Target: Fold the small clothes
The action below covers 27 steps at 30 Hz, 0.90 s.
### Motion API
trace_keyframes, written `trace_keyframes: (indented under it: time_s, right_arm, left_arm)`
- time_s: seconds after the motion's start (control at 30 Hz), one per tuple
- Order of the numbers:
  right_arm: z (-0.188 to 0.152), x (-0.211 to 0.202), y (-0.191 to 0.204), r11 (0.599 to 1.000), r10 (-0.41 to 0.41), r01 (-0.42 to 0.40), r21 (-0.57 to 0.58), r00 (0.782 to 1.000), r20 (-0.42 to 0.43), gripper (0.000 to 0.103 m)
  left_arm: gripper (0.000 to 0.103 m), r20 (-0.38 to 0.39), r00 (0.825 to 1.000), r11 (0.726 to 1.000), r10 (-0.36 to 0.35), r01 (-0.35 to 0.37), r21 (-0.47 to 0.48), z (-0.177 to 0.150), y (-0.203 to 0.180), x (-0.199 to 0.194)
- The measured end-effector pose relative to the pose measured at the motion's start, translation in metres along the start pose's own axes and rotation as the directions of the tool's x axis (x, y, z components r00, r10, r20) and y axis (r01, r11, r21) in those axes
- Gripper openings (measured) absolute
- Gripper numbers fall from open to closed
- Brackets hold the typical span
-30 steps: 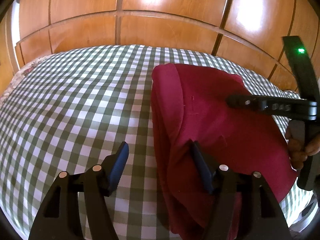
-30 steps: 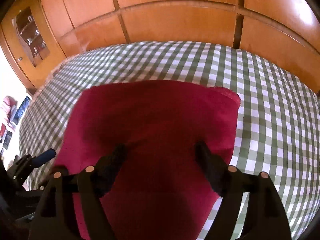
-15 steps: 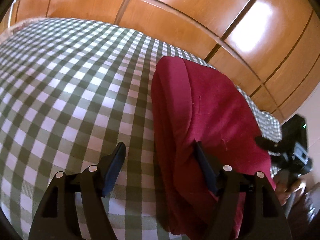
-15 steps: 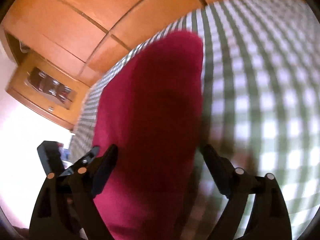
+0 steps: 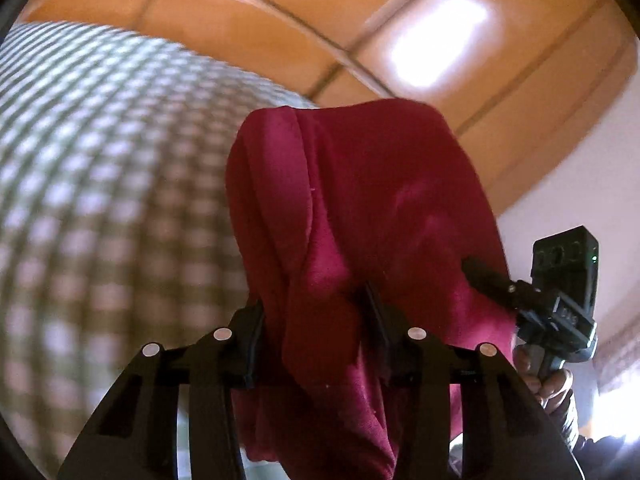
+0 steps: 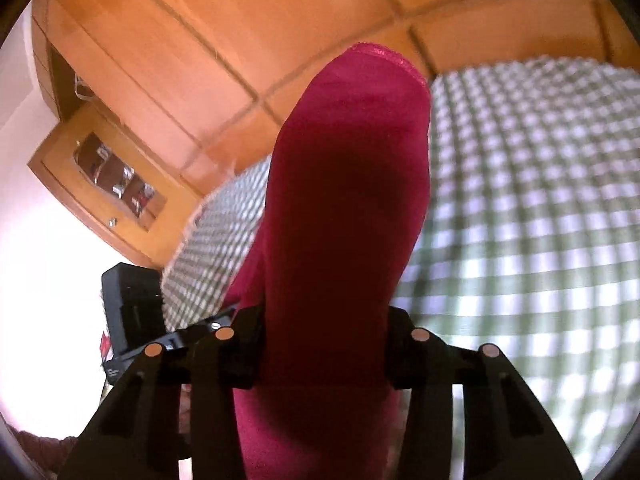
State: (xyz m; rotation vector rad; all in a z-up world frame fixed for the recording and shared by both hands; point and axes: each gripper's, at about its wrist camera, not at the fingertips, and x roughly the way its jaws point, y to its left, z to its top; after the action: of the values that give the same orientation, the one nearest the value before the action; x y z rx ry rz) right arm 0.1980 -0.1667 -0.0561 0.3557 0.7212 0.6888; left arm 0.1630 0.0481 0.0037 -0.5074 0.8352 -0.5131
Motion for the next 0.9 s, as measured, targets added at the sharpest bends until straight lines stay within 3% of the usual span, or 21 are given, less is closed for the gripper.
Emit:
trace_keyframes:
  time_s: [0.17,0.3,0.43,0.5,0.57,0.6,0.63,0.7,0.83,0.9]
  right_arm:
    - [-0.001,-0.081,-0.055,0.99,-0.116,0.102,0.097,0.982,0.148,0.043]
    - [-0.01,-0.129,-0.112,0.96,-0.226,0.184,0.21,0.953,0.201,0.043]
    - [-0.026,-0.156,-0.183,0.891,-0.377,0.316,0.325,0.915,0.142,0.048]
    - [-0.035,-0.158,-0.203,0.871,-0.393,0.33,0.365,0.913,0.111,0.055]
    - [-0.041,-0.168,-0.201,0.865,-0.423,0.355,0.353,0.896,0.135,0.068]
    - [-0.04,-0.172,-0.196,0.863,-0.439,0.373,0.342,0.887,0.141,0.068]
    - [-0.043,-0.181,-0.186,0.852,-0.479,0.413,0.322,0.863,0.161,0.067]
    - [-0.046,-0.196,-0.164,0.834,-0.539,0.483,0.267,0.816,0.209,0.059]
    - [-0.053,-0.192,-0.12,0.835,-0.55,0.533,0.137,0.801,0.235,0.037]
    - [-0.064,-0.169,-0.112,0.808,-0.586,0.586,0.06,0.79,0.181,0.038]
  left_arm:
    - [0.042,-0.109,0.992,0.986,-0.067,0.082,0.142,0.018,-0.089,0.079]
    - [0.042,-0.2,0.978,0.956,-0.049,0.104,0.274,0.016,-0.162,0.151]
    - [0.042,-0.257,0.961,0.903,0.103,0.018,0.428,-0.004,-0.213,0.218]
    - [0.048,-0.226,0.958,0.866,0.176,-0.042,0.498,-0.016,-0.228,0.239]
    - [0.049,-0.193,0.962,0.868,0.195,-0.077,0.491,-0.014,-0.231,0.24]
    - [0.049,-0.176,0.964,0.869,0.202,-0.093,0.485,-0.013,-0.232,0.237]
    - [0.049,-0.15,0.967,0.865,0.208,-0.11,0.489,-0.014,-0.236,0.234]
    - [0.049,-0.08,0.969,0.841,0.234,-0.16,0.517,-0.009,-0.237,0.228]
    - [0.049,-0.047,0.959,0.823,0.278,-0.212,0.527,-0.017,-0.223,0.219]
    - [0.051,-0.023,0.954,0.814,0.299,-0.242,0.528,-0.022,-0.213,0.221]
